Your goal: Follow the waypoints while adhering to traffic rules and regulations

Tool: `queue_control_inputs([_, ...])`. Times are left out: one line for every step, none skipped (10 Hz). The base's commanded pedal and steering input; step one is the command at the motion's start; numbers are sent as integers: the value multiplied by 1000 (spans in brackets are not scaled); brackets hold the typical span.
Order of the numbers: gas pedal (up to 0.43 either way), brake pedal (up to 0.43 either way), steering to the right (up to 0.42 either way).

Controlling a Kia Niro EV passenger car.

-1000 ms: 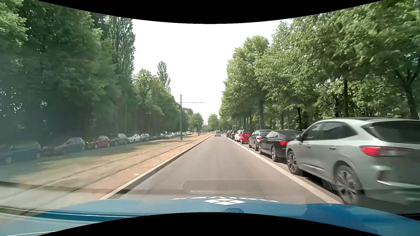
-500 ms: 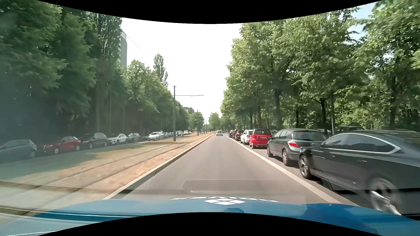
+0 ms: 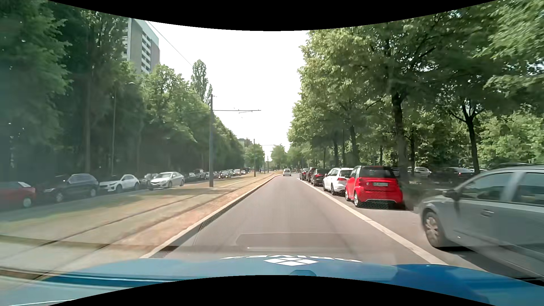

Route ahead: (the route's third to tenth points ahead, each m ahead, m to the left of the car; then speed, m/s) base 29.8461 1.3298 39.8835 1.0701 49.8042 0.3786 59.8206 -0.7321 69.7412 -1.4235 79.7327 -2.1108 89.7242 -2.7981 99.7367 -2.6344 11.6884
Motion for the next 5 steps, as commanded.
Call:
queue_control_inputs([157,0,-6])
queue_control_inputs([157,0,-6])
queue_control_inputs([157,0,-5])
queue_control_inputs([157,0,-4])
queue_control_inputs([157,0,-4])
